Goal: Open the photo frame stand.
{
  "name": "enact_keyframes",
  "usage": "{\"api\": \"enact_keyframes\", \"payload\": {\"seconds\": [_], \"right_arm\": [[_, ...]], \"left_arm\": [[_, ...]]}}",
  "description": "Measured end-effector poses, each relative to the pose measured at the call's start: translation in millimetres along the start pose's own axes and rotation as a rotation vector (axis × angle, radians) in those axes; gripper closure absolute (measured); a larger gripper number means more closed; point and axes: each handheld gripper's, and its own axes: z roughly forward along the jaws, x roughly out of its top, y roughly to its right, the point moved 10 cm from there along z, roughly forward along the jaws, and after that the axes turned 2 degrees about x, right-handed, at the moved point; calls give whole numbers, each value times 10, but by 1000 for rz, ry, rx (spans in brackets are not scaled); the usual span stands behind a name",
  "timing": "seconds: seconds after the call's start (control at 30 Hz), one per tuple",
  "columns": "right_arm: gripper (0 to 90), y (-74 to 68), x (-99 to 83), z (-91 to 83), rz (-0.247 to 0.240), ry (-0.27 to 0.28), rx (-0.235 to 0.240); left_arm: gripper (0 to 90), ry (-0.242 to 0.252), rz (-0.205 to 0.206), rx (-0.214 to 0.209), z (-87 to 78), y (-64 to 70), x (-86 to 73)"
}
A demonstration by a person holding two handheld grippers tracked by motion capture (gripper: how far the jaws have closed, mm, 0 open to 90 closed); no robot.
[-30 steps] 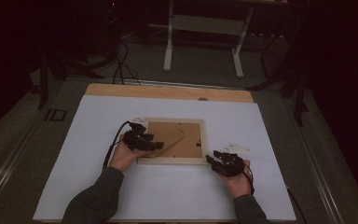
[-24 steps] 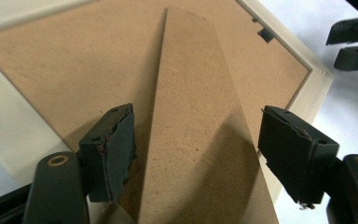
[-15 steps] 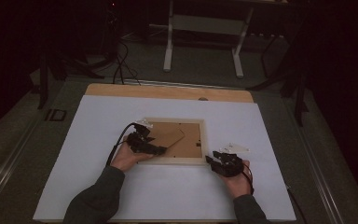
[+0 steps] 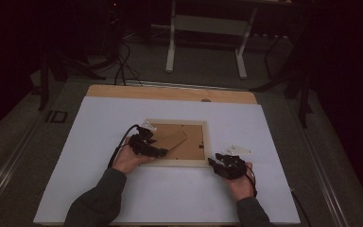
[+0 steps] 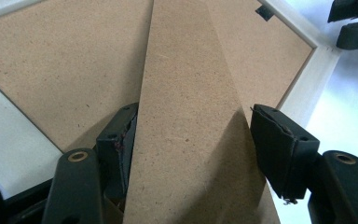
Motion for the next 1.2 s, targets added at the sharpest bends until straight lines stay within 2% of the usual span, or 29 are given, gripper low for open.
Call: {"api": "enact_keyframes", "payload": {"seconds": [0.43,0.7,1.0,1.2], "right_arm": [[582,27,23,14,5,-5,5],[582,70,73,73,23,-15,22],[590,186,191,98,52,-14,30],[605,237,245,139,51,-24,28]], "left_arm": [[375,-16,56,55,11,10,-4],[375,-7,93,87,-4,27,9],[373,6,134,124,-13,47,18],[373,27,173,155,-42,78,41]]}}
